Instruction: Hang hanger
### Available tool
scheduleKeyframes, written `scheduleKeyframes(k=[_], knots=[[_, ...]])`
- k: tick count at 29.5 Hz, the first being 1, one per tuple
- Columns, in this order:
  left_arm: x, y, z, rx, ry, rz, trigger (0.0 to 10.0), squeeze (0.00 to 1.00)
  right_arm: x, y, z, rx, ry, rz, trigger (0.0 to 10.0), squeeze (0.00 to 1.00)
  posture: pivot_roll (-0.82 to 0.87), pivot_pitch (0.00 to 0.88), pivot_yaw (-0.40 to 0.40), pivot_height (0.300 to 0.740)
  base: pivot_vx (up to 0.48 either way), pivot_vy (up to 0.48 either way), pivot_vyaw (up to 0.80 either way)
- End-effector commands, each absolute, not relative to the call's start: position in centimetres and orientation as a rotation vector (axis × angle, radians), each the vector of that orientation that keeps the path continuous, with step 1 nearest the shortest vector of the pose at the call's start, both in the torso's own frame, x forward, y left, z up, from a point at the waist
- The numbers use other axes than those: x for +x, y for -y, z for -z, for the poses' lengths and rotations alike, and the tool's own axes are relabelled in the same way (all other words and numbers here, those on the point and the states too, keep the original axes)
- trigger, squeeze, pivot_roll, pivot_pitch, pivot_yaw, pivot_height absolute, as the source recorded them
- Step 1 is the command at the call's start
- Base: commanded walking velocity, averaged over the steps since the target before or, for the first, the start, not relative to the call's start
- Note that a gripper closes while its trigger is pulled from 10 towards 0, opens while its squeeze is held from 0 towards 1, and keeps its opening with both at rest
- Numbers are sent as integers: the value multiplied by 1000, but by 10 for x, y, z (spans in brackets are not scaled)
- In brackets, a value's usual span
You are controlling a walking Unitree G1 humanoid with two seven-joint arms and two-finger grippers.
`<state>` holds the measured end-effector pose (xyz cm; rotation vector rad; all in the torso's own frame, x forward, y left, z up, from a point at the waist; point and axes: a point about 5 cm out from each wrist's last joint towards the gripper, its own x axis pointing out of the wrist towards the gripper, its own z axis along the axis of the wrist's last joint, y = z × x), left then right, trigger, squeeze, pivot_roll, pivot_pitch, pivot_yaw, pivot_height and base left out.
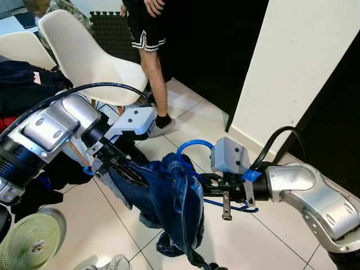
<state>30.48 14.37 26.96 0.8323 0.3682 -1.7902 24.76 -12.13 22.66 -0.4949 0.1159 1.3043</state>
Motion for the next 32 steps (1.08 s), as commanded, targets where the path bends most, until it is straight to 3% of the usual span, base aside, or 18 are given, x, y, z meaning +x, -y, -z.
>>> scheduleKeyframes(k=[1, 10, 20, 21, 22, 23, 32], knots=[[304, -148, -259, 836, -424, 1797, 0, 0, 243, 116, -242, -485, -13, -1333, 10000, 0, 67, 146, 77, 740, 0, 0, 0], [311, -148, -249, 898, -402, 1781, 0, 0, 246, 115, -245, -461, 15, -1313, 10000, 0, 68, 146, 78, 740, 0, 0, 0], [319, -143, -248, 901, -259, 1742, 0, 0, 258, 120, -245, -424, 21, -1204, 10000, 0, 69, 146, 76, 740, 0, 0, 0], [320, -142, -249, 895, -242, 1727, 0, 0, 260, 121, -245, -405, 18, -1185, 10000, 686, 70, 146, 76, 740, 0, 0, 0], [320, -142, -249, 895, -242, 1727, 0, 0, 260, 121, -245, -405, 18, -1185, 10000, 686, 70, 146, 76, 740, 0, 0, 0], [324, -143, -251, 898, -229, 1704, 0, 0, 262, 124, -246, -386, 17, -1166, 10000, 1000, 68, 147, 75, 740, 0, 0, 0], [339, -160, -267, 938, -198, 1578, 0, 0, 268, 150, -242, -385, -18, -1073, 10000, 1000, 64, 149, 67, 740, 0, 0, 0]])
